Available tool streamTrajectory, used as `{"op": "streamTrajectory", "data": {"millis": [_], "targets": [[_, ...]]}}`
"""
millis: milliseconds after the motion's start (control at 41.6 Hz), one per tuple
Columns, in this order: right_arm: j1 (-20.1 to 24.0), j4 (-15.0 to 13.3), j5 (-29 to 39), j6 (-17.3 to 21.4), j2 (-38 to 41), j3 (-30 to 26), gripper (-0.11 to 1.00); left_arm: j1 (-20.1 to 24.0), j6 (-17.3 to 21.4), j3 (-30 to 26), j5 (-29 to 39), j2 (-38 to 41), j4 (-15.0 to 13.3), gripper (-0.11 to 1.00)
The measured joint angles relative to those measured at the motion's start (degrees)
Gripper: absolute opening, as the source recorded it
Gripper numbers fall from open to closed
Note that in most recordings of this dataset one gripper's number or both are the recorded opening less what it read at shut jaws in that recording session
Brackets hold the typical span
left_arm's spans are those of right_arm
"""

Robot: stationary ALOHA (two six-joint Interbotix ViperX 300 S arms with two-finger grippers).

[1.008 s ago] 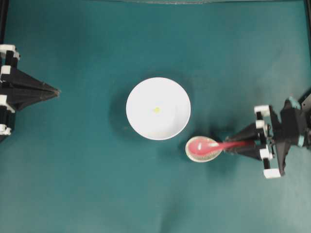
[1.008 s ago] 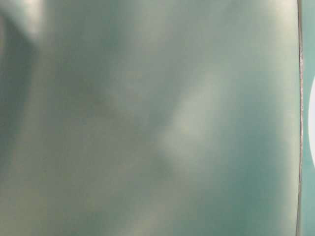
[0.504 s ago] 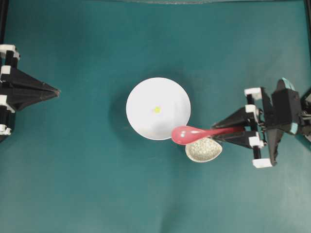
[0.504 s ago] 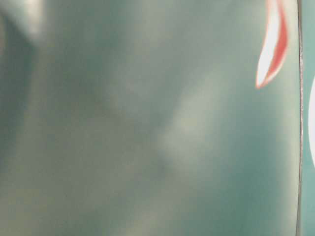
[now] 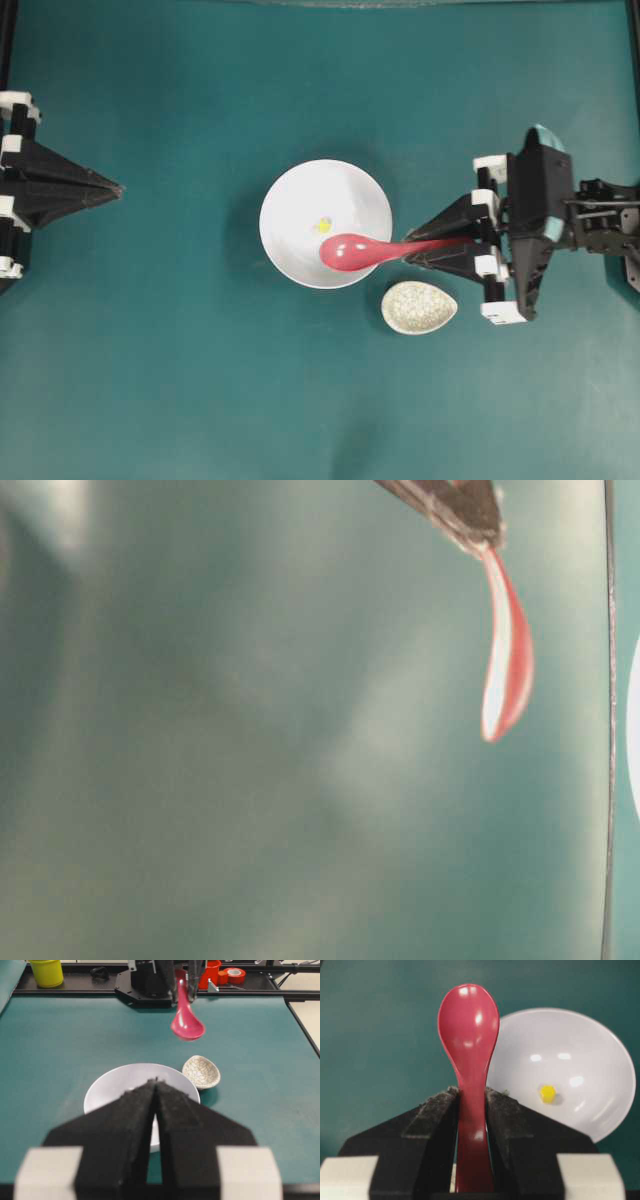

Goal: Scoop the yellow hexagonal prism block from the bowl with a spoon using the right arm.
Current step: 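Lift the red spoon and carry it over the white bowl, then lower the spoon into the bowl and push it under the yellow block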

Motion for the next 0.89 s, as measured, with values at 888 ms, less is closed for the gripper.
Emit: {"op": "streamTrajectory", "data": {"millis": [888], "targets": [[-15.2, -1.1, 47.5, 6.0, 13.7, -21.3, 0.24, 0.0, 0.0, 0.0, -0.2, 0.0, 0.0, 0.01]]}}
